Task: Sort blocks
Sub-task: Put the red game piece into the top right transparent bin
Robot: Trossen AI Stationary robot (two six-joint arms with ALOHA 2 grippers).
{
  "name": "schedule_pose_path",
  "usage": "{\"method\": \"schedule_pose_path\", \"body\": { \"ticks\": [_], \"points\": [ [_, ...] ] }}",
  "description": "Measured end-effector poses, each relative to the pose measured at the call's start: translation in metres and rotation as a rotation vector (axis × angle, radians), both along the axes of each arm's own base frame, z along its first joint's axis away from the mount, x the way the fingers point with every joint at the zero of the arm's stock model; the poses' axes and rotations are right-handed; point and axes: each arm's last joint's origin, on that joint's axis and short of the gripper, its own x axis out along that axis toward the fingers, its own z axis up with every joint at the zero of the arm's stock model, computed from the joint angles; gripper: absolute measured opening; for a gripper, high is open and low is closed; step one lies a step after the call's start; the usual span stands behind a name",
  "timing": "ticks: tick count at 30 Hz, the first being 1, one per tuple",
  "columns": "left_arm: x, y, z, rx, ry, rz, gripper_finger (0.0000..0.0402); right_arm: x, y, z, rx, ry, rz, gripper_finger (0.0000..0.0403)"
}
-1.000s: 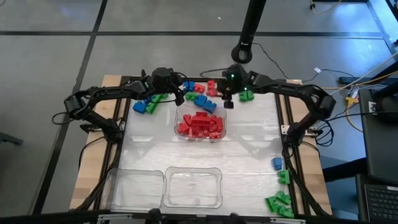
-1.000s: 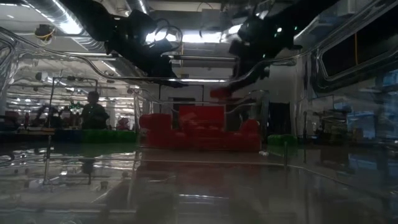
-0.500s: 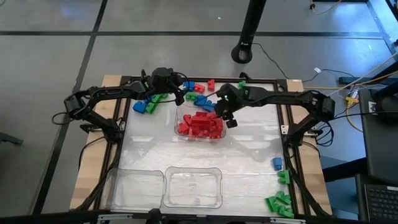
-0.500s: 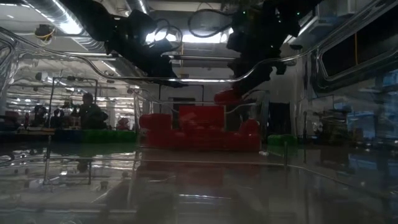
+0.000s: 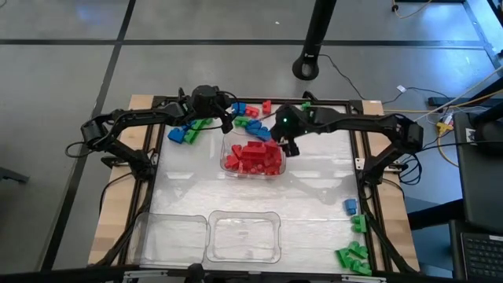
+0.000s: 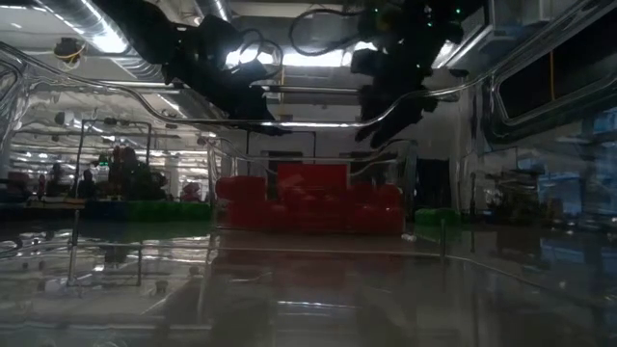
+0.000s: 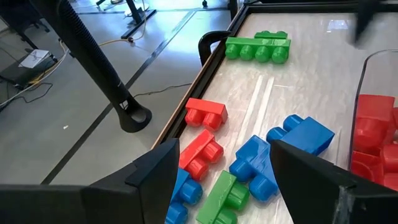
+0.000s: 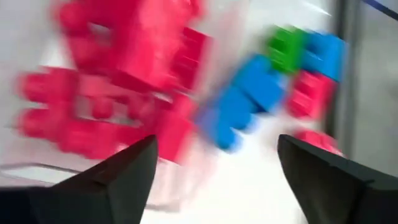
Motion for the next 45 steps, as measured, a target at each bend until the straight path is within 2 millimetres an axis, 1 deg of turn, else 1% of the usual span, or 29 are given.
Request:
{"method": "schedule_pose_path", "body": {
  "ticks": [2, 5, 8, 11, 14, 17, 19, 24, 27, 31, 36, 42, 45],
  "points": [
    [0.000, 0.000, 0.000, 0.000, 0.000, 0.000, 0.0241, -0.003, -0.012, 0.008, -0.071, 0.017, -0.062, 0.0343],
    [0.000, 0.000, 0.000, 0.000, 0.000, 0.000, 0.0241, -0.011, -0.034, 0.013, -0.148, 0.039, -0.144, 0.0348],
    [0.000, 0.000, 0.000, 0.000, 0.000, 0.000, 0.0241, -0.025, -0.063, 0.009, -0.125, 0.024, -0.220, 0.0348],
    [0.000, 0.000, 0.000, 0.000, 0.001, 0.000, 0.0241, -0.042, -0.093, -0.007, -0.059, -0.060, -0.242, 0.0348],
    [0.000, 0.000, 0.000, -0.002, 0.001, 0.001, 0.0241, -0.059, -0.118, -0.025, -0.015, -0.172, -0.258, 0.0348],
    [0.000, 0.000, 0.000, -0.003, -0.001, 0.002, 0.0241, -0.067, -0.135, -0.049, 0.047, -0.217, -0.254, 0.0348],
    [0.000, 0.000, 0.000, -0.001, -0.002, 0.001, 0.0241, -0.065, -0.143, -0.061, 0.068, -0.244, -0.240, 0.0349],
    [0.000, 0.000, 0.001, 0.004, -0.007, 0.001, 0.0241, -0.053, -0.155, -0.091, 0.089, -0.259, -0.220, 0.0349],
    [0.000, 0.000, 0.001, 0.006, -0.006, 0.000, 0.0241, -0.048, -0.164, -0.098, 0.080, -0.253, -0.216, 0.0349],
    [0.000, 0.000, 0.001, 0.013, -0.002, -0.005, 0.0241, -0.040, -0.172, -0.105, 0.015, -0.219, -0.131, 0.0349],
    [0.000, 0.000, 0.001, 0.014, -0.001, -0.005, 0.0241, -0.034, -0.181, -0.095, -0.180, -0.192, -0.033, 0.0349],
    [0.000, 0.000, 0.000, 0.008, 0.005, -0.005, 0.0241, -0.028, -0.184, -0.091, -0.377, -0.162, 0.126, 0.0349],
    [0.000, 0.000, -0.001, -0.003, 0.004, 0.000, 0.0241, -0.027, -0.185, -0.094, -0.422, -0.138, 0.166, 0.0349]
  ]
}}
